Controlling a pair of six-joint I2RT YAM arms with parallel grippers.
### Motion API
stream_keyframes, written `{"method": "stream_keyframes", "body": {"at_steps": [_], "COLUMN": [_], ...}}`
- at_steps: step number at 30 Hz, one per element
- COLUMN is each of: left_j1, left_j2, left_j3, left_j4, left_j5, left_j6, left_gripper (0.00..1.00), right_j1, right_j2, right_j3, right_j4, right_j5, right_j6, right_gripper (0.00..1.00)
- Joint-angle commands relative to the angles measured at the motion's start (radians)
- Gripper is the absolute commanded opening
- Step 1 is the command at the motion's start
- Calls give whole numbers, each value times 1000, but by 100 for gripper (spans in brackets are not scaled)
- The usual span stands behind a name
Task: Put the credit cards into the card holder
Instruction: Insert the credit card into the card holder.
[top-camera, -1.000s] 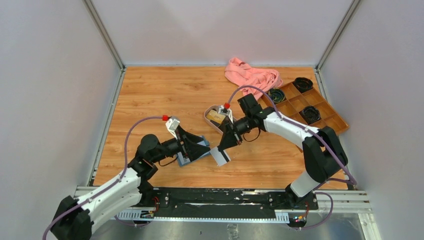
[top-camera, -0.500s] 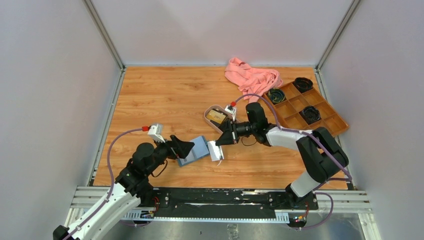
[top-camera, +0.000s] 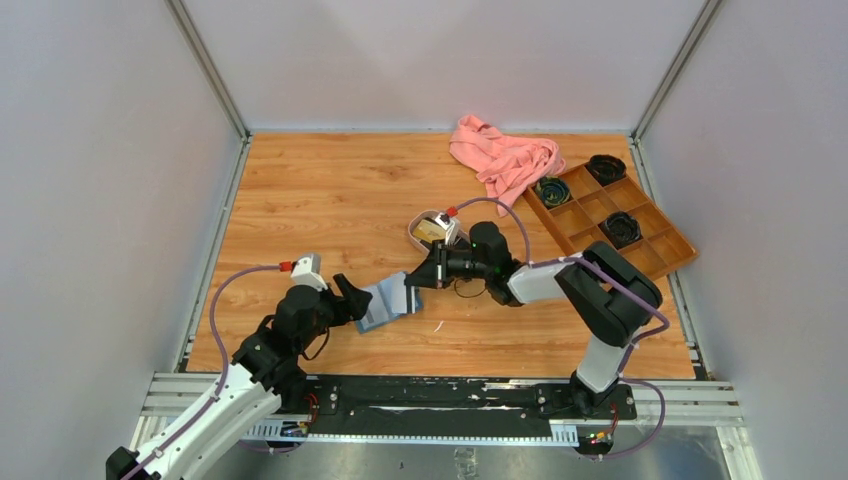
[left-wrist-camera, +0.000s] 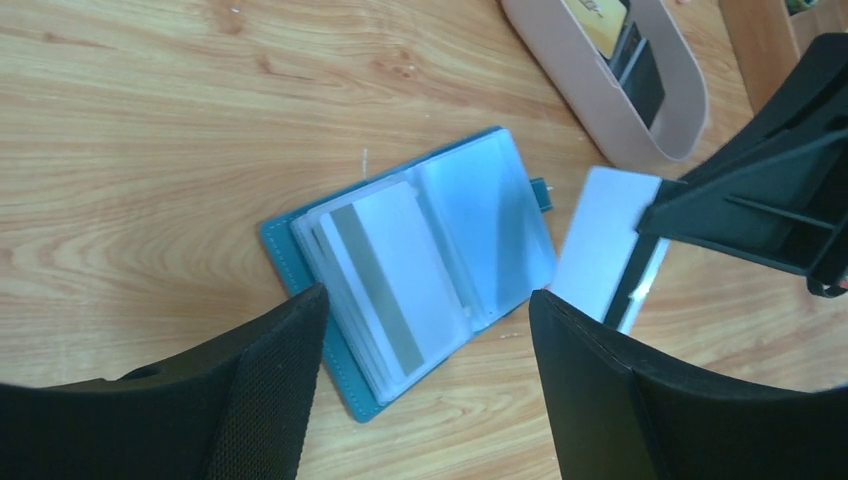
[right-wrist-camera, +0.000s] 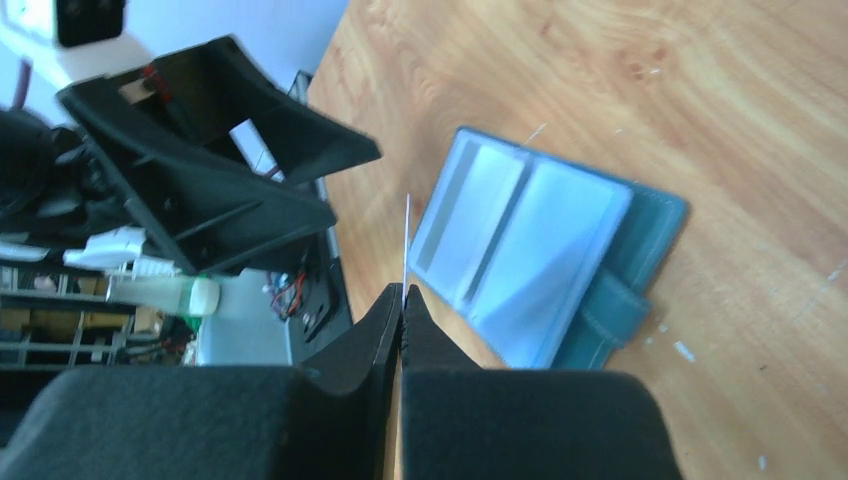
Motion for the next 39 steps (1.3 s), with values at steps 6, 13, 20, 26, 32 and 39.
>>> {"method": "stream_keyframes", "body": {"at_steps": [6, 13, 20, 26, 32, 39], "left_j1": [5, 4, 5, 4, 5, 5], "left_j2": [42, 91, 132, 137, 116, 64], "left_j3": [-24, -64, -92, -102, -81, -67], "left_j4": [-57, -43, 3, 15, -19, -39], "left_j5": [-100, -100, -91, -94, -97, -95], "left_j6": [-65, -98, -109, -112, -110, -105], "left_gripper": [58, 45, 40, 41, 41, 44], "right_j1": [49, 64, 57, 38, 30, 30], "right_j2": [180, 233, 223, 183, 147, 166], "right_j3": [125, 141, 133, 128, 126, 143], "right_j4": [70, 66, 51, 52, 23, -70], "right_j5": [167, 188, 189, 180, 187, 209], "right_j6": [107, 109, 82, 72, 45, 10], "right_gripper": [0, 0, 0, 0, 0, 0]}}
